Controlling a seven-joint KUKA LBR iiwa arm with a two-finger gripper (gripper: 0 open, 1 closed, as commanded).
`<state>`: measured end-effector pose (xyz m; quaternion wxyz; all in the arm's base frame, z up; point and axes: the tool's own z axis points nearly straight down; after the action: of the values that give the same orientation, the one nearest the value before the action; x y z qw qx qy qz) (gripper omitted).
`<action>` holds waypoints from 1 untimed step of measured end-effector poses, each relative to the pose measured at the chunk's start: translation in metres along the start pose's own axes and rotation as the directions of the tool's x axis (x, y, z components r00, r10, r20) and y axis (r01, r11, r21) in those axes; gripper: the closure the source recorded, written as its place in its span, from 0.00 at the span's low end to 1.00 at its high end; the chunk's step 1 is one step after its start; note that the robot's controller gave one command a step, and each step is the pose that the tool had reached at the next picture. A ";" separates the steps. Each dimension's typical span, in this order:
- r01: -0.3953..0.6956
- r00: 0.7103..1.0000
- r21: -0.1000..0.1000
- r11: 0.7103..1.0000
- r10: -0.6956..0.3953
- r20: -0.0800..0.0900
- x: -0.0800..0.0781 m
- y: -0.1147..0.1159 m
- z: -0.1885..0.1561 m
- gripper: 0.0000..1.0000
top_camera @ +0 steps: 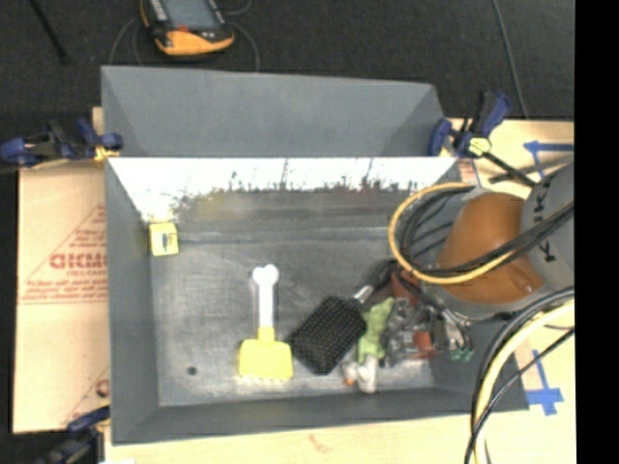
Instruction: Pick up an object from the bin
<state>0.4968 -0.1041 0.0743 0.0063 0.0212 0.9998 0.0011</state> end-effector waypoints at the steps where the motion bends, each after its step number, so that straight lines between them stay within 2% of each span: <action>1: 0.028 1.000 0.004 1.000 -0.028 -0.006 -0.003 -0.001 0.000 1.00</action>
Offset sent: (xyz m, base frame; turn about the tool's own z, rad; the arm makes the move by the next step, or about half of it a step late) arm 0.0007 0.0052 -0.0043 -0.0331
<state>0.4994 -0.1055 0.0740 0.0031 0.0070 1.0000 -0.0008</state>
